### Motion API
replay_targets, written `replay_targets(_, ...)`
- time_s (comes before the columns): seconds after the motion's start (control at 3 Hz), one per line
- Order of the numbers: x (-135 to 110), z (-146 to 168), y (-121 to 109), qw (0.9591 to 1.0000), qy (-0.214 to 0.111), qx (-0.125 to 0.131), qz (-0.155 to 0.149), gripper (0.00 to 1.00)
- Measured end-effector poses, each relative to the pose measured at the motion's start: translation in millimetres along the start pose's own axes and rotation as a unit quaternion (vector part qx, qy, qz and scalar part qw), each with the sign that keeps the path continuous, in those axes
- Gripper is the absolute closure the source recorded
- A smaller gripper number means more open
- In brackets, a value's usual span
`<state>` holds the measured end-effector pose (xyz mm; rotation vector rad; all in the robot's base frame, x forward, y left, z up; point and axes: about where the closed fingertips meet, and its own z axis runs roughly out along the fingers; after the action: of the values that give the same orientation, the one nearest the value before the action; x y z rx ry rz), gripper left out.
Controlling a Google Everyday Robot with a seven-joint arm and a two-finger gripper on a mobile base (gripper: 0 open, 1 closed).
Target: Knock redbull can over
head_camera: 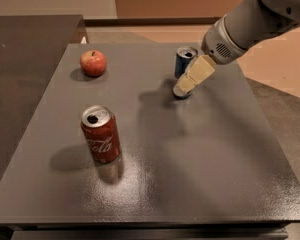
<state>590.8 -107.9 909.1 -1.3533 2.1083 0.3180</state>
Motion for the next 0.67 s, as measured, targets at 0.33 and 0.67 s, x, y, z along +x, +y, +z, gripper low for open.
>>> replay_targets(0.33, -6.9, 0.9, 1.2, 0.9998, -0.016, -0.014, 0.006, 0.18)
replay_targets(0.67, -9.8, -0.9, 3.7, 0.9993, -0.027, -0.025, 0.010, 0.41)
